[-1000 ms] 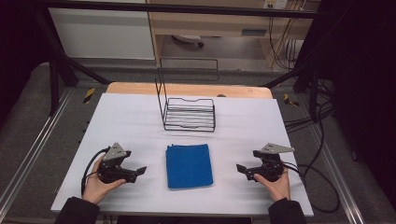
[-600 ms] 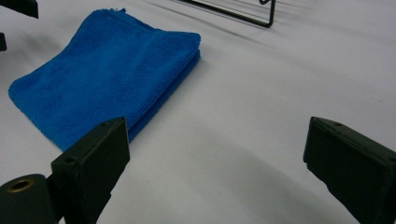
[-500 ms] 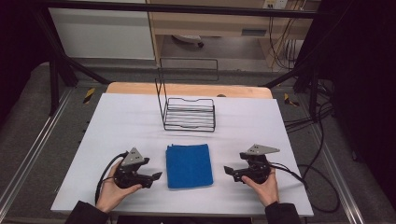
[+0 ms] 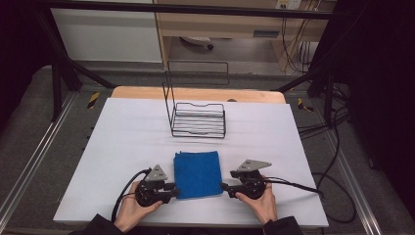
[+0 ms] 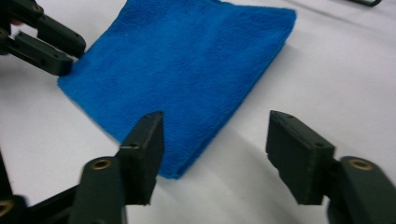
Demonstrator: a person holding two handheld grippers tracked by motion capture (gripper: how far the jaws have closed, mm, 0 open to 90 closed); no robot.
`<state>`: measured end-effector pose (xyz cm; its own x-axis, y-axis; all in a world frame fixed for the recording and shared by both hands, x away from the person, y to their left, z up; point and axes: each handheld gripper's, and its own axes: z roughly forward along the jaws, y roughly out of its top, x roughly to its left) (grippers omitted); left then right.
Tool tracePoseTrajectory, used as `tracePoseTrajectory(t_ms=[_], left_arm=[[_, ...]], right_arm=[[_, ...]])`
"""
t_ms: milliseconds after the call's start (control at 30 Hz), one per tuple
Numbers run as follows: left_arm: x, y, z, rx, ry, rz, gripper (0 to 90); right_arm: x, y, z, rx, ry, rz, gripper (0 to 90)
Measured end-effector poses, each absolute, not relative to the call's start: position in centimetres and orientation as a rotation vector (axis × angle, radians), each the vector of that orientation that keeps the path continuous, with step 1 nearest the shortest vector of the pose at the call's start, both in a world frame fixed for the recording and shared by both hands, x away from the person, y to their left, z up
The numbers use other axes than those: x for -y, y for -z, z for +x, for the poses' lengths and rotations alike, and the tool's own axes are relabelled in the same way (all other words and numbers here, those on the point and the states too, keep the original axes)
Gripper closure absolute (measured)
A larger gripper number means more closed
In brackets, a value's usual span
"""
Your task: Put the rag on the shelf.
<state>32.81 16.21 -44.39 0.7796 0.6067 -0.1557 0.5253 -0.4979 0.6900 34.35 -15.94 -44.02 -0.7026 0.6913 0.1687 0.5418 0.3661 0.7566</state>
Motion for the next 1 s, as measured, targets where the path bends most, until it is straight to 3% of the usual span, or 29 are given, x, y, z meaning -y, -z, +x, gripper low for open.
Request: tracePoseTrajectory(t_ms=[300, 633, 700, 800, 1000], left_arm=[[-15.6, 44.5, 32.5, -0.846, -0.165, 2.208, 81.5], [-15.9, 44.4, 32.7, -0.853, -0.150, 2.178, 84.2], [-16.1, 44.2, 32.8, -0.852, -0.153, 2.167, 80.2], [-16.8, 43.2, 33.5, -0.858, -0.182, 2.114, 65.5], [-17.1, 41.7, 36.7, -0.911, -0.266, 2.105, 45.3]], right_arm=[[14.8, 44.4, 33.4, -2.454, -1.188, 1.173, 55.4], [13.8, 45.4, 32.8, -2.444, -1.186, 1.278, 69.9], [13.8, 45.4, 32.8, -2.451, -1.195, 1.293, 76.3], [13.8, 45.3, 32.9, -2.462, -1.209, 1.313, 84.5], [14.2, 44.7, 33.3, -2.476, -1.206, 1.323, 87.1]])
